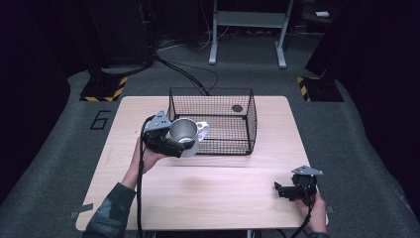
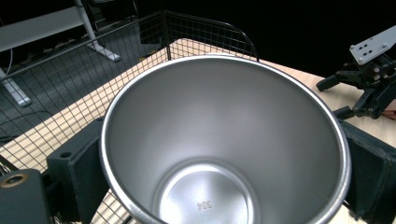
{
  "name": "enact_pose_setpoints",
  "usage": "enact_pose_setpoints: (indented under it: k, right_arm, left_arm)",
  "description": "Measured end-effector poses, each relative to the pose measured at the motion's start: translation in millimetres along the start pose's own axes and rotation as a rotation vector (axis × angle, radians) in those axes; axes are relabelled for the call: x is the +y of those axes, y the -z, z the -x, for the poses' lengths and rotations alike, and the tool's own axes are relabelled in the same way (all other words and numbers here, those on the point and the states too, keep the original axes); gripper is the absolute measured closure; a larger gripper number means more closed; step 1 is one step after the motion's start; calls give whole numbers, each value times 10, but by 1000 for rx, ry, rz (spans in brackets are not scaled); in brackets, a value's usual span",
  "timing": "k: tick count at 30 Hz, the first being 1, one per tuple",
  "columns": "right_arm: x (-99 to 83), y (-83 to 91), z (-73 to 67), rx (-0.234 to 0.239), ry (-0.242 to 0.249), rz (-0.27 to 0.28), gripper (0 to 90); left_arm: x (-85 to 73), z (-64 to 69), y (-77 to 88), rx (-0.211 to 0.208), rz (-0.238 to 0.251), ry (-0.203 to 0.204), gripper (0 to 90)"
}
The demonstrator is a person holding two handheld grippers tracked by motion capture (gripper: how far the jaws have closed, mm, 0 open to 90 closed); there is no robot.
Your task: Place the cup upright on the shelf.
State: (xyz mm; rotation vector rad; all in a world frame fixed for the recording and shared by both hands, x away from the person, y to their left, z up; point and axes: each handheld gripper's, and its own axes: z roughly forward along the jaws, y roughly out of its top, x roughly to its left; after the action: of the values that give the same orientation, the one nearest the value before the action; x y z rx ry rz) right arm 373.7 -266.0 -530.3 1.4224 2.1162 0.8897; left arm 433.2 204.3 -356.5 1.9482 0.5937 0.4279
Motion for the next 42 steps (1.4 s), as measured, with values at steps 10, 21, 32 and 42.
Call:
enact_pose_setpoints:
  k: [10,21,32,42]
  right_arm:
    - [-1,-1,-3,1,-6,5,0]
    - [-1,-1,-2,1,-5,5,0]
    - [2,-6,-12,-2,-13,6,0]
    - [7,-4,-14,-1,-14,3,0]
  left_arm:
    - [134,-61,-103,7,2,-14,68]
    - [254,-142,-250,17,-1,-10,68]
    - [363,-224,-435,15,-31,-26,68]
    - [419,-311,-632,23,-40,-28,68]
